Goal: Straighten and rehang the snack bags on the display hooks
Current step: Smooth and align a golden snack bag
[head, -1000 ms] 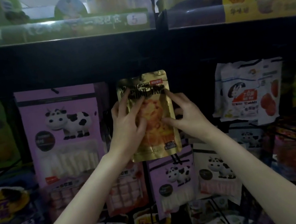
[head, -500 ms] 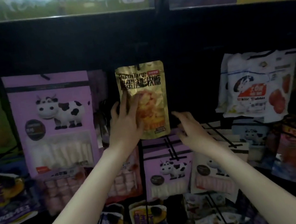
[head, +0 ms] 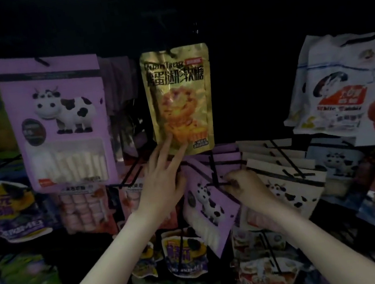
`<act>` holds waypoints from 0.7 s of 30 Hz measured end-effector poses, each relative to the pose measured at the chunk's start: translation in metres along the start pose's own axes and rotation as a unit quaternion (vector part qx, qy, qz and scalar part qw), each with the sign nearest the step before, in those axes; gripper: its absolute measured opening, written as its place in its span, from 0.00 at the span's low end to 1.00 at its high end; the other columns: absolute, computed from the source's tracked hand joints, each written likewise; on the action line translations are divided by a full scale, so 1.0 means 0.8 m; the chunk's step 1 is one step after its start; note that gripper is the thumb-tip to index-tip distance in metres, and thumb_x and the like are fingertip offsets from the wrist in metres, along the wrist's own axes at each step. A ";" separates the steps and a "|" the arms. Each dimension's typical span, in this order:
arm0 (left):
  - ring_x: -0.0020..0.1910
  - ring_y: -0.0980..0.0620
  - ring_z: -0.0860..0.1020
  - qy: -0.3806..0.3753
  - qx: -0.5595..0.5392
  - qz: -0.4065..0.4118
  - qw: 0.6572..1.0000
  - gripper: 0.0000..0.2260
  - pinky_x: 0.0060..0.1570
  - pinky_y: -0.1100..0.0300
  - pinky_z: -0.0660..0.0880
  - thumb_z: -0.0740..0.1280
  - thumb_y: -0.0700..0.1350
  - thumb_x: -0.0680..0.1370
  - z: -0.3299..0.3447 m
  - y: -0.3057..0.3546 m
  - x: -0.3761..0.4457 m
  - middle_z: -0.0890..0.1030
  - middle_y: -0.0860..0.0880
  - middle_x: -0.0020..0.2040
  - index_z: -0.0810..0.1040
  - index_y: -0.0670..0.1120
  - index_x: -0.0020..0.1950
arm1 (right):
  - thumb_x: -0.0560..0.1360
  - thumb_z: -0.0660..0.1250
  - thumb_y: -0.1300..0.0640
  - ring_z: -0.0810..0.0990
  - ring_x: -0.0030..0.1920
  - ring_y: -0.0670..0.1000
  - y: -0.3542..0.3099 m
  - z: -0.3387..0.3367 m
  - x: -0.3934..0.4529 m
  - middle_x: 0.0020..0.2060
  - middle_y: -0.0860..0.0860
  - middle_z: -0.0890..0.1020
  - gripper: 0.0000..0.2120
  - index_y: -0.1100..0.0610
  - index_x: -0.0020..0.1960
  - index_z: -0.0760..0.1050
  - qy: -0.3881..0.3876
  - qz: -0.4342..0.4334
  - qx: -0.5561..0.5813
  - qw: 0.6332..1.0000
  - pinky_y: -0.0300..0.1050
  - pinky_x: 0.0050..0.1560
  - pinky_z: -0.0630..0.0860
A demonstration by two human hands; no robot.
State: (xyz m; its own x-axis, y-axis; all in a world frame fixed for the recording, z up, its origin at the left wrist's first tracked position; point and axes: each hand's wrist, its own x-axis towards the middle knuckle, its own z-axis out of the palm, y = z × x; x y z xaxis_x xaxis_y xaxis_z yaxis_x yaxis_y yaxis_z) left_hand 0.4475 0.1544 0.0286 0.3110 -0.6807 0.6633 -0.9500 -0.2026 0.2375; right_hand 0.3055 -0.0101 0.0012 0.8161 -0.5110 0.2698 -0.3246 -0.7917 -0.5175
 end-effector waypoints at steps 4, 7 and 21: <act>0.71 0.44 0.57 -0.014 0.005 -0.008 1.000 0.27 0.63 0.40 0.64 0.52 0.49 0.74 0.016 0.002 -0.017 0.58 0.45 0.75 0.56 0.53 0.74 | 0.78 0.61 0.61 0.79 0.41 0.56 -0.004 -0.010 -0.012 0.40 0.58 0.82 0.12 0.66 0.40 0.78 0.034 -0.008 0.019 0.999 0.41 0.38 0.72; 0.70 0.45 0.57 -0.034 0.019 -0.019 0.999 0.28 0.61 0.40 0.65 0.54 0.47 0.74 0.025 0.001 -0.024 0.58 0.45 0.75 0.56 0.53 0.75 | 0.78 0.60 0.60 0.78 0.43 0.56 -0.009 -0.016 -0.013 0.42 0.57 0.81 0.12 0.66 0.44 0.78 0.051 -0.010 -0.008 0.999 0.44 0.42 0.73; 0.71 0.39 0.57 0.189 0.179 -0.108 0.960 0.29 0.67 0.39 0.55 0.63 0.43 0.72 -0.070 -0.014 -0.008 0.60 0.38 0.73 0.61 0.46 0.73 | 0.78 0.58 0.65 0.74 0.57 0.53 -0.061 -0.040 -0.037 0.56 0.54 0.73 0.13 0.61 0.62 0.72 0.231 -0.127 0.049 0.963 0.42 0.56 0.72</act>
State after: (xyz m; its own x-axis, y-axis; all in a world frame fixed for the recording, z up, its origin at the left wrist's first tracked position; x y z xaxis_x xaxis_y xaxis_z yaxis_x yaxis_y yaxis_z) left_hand 0.4578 0.2004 0.0614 0.4248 -0.3053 0.8523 -0.7902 -0.5844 0.1845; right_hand 0.2819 0.0330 0.0444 0.5570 -0.4165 0.7186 -0.0770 -0.8874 -0.4546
